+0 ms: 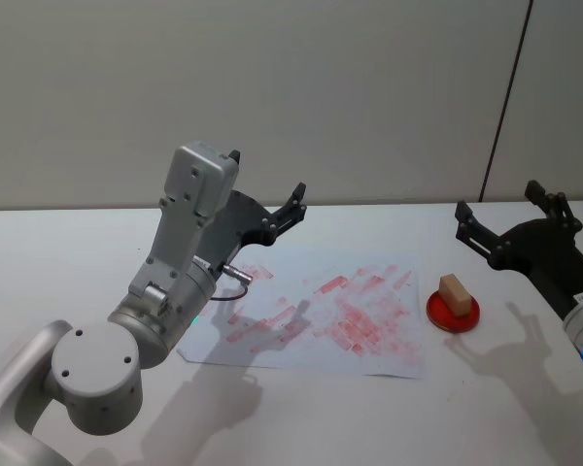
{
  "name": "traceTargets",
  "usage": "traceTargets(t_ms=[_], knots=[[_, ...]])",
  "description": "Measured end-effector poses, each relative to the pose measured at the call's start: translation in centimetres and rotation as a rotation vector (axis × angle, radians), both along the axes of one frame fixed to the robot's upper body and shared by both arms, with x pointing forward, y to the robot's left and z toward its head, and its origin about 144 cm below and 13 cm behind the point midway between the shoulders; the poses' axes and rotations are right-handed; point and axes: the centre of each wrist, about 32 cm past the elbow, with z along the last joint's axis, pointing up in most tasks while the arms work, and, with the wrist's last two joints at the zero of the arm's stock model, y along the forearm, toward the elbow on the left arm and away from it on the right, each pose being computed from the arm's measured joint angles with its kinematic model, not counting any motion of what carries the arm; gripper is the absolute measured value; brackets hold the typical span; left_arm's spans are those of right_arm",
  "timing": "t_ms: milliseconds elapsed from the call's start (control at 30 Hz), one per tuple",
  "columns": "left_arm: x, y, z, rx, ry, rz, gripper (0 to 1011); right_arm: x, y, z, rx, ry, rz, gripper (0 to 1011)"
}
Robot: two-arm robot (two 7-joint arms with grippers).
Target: Use the one hand to pick up the stamp and affix it onto the A4 paper.
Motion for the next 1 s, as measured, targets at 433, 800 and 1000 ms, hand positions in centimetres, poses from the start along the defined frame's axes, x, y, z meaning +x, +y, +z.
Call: traceTargets(t_ms=[433,800,1000], knots=[[0.0,0.0,0.0,0.0,0.0,0.0,1002,0.0,0.0,-0.02,-0.001,0.001,0.0,1001],[0.0,0.0,0.0,0.0,0.0,0.0,1001,0.0,-0.01,-0.02,-0.001,0.001,0.0,1001],[0.0,0.0,0.0,0.0,0.0,0.0,1001,0.0,-0.01,-0.02,-0.001,0.001,0.0,1001]])
